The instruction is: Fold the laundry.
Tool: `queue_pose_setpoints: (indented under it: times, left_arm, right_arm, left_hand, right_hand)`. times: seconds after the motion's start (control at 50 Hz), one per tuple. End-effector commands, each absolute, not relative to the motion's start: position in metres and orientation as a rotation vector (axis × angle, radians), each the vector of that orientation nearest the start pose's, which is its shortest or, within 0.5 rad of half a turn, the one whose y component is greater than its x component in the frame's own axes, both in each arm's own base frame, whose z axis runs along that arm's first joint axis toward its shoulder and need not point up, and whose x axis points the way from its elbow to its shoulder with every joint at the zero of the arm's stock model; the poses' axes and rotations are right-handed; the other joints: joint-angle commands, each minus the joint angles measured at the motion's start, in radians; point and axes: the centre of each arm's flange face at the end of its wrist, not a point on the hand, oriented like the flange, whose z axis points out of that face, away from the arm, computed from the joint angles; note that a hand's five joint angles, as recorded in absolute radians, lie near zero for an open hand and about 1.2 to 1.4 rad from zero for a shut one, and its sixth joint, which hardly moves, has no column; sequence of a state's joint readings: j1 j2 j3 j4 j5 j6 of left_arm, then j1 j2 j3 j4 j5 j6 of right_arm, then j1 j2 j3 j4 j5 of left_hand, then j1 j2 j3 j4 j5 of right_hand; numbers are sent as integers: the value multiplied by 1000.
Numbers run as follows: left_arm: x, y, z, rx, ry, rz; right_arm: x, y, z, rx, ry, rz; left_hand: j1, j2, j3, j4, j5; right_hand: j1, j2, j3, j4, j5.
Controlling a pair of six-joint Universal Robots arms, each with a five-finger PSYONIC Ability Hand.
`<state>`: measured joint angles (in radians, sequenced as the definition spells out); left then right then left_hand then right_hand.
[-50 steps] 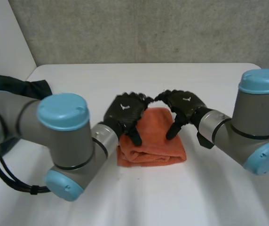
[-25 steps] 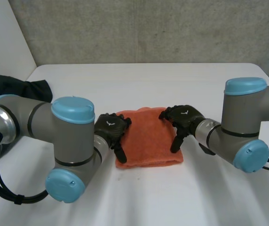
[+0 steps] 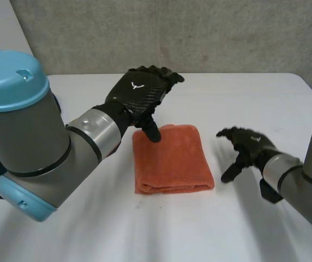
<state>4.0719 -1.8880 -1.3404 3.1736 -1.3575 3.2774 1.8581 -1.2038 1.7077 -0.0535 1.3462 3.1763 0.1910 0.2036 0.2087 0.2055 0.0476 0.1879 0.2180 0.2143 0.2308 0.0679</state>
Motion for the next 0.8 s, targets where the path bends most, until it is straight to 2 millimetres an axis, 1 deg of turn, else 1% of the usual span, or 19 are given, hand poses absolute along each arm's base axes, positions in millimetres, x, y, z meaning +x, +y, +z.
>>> queue_pose_setpoints:
  times: [0.02,0.08,0.14,0.16,0.2,0.22,0.34,0.46,0.58,0.64,0.66,0.72,0.74,0.76,0.8]
  left_arm:
    - [-345,-204,269,1344,2522,-2385]
    - [-346,-204,268,1346,2529,-2378]
    - [-346,-204,266,1346,2537,-2372]
    - [-345,-204,265,1344,2540,-2367]
    - [-345,-203,264,1345,2545,-2360]
    - [-345,-203,264,1345,2545,-2360]
    - [-342,-203,259,1340,2567,-2331]
    - [-340,-205,256,1325,2575,-2318]
    - [-339,-207,255,1316,2579,-2316]
    - [-339,-207,255,1316,2579,-2316]
    - [-339,-207,255,1316,2579,-2316]
    - [-339,-207,255,1316,2581,-2313]
    - [-339,-207,255,1316,2581,-2313]
    - [-339,-207,255,1316,2581,-2313]
    - [-339,-207,255,1316,2581,-2313]
  right_arm:
    - [241,-247,131,-441,2347,-1242]
    - [245,-251,124,-384,2324,-1218]
    - [248,-254,122,-358,2296,-1227]
    - [252,-256,122,-356,2271,-1236]
    - [257,-256,121,-363,2253,-1235]
    - [264,-255,121,-379,2234,-1235]
    - [274,-258,119,-395,2213,-1240]
    - [286,-258,110,-383,2203,-1202]
    - [293,-254,105,-395,2200,-1181]
    - [295,-255,102,-390,2207,-1194]
    - [295,-256,102,-389,2205,-1204]
    - [295,-259,102,-378,2206,-1238]
    - [295,-259,103,-375,2205,-1249]
    - [295,-262,104,-368,2199,-1273]
    - [295,-265,106,-357,2194,-1301]
  left_hand:
    - [-16,-28,-33,-30,-47]
    - [-13,-25,-30,-27,-44]
    - [-13,-25,-30,-27,-44]
    - [-13,-25,-30,-27,-44]
    - [-13,-25,-30,-27,-44]
    - [-13,-25,-30,-27,-44]
    - [-13,-25,-30,-27,-44]
    - [-16,-28,-33,-30,-47]
    - [-13,-25,-30,-27,-44]
    - [-16,-28,-33,-30,-47]
    - [-16,-28,-33,-30,-47]
    - [-16,-28,-33,-30,-47]
    - [-13,-25,-30,-27,-44]
    - [-16,-28,-33,-30,-47]
    - [-16,-28,-33,-30,-47]
  right_hand:
    - [73,43,47,30,19]
    - [161,131,134,118,106]
    - [220,190,194,177,165]
    - [232,202,205,189,177]
    - [238,207,211,195,183]
    - [243,213,217,201,189]
    - [279,249,252,236,224]
    - [314,284,288,271,259]
    - [314,284,288,271,259]
    - [349,319,323,306,294]
    - [390,360,364,347,335]
    - [610,580,583,567,555]
    - [718,688,692,675,663]
    - [981,951,954,938,926]
    - [1207,1177,1181,1164,1153]
